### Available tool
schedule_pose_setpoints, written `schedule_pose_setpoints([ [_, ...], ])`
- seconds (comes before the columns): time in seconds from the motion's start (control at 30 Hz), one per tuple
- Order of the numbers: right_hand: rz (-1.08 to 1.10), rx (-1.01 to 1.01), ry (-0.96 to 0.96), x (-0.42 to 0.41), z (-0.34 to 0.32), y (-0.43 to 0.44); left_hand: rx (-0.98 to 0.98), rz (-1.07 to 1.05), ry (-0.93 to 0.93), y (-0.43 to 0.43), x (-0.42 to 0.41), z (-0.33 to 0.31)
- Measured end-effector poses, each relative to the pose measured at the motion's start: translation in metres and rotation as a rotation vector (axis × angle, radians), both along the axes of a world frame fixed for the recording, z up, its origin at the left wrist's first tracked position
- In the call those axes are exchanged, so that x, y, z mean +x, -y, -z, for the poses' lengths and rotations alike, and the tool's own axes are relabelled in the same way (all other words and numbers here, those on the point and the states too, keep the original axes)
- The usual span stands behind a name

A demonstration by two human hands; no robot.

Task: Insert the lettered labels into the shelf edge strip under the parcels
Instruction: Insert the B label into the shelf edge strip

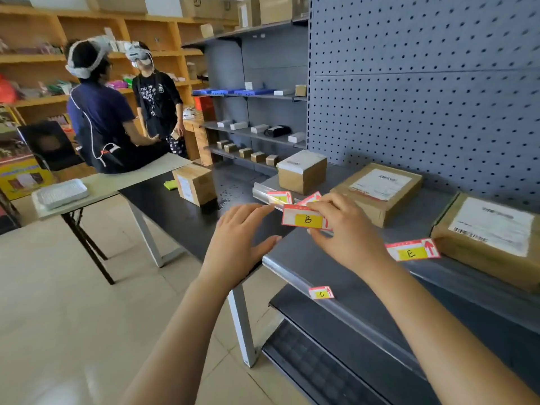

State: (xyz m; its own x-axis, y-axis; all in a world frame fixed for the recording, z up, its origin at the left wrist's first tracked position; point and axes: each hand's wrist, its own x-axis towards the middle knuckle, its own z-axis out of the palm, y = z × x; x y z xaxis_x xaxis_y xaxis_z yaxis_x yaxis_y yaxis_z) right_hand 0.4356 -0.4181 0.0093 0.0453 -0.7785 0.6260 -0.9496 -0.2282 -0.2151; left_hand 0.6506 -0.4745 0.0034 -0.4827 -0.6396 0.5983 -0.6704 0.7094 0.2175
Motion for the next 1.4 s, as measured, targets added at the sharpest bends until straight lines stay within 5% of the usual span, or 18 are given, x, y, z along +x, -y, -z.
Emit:
schedule_pose_setpoints([
  [0.43, 0.409, 0.103, -0.014, -0.054, 0.019, 0.030, 0.008, 0.389, 0.002, 0.119, -0.095, 0.040],
  [0.93, 0.767, 0.287, -0.122, -0.024, 0.037, 0.047, -0.027, 0.875, -0.047, 0.198, -0.130, 0.070],
  [1.2, 0.744, 0.427, -0.221, -0.006, 0.050, 0.061, -0.008, 0.932, -0.118, 0.212, -0.118, 0.080],
  [1.4, 0.803, 0.276, -0.211, -0.013, 0.027, 0.059, 0.032, 0.923, -0.125, 0.213, -0.111, 0.084],
])
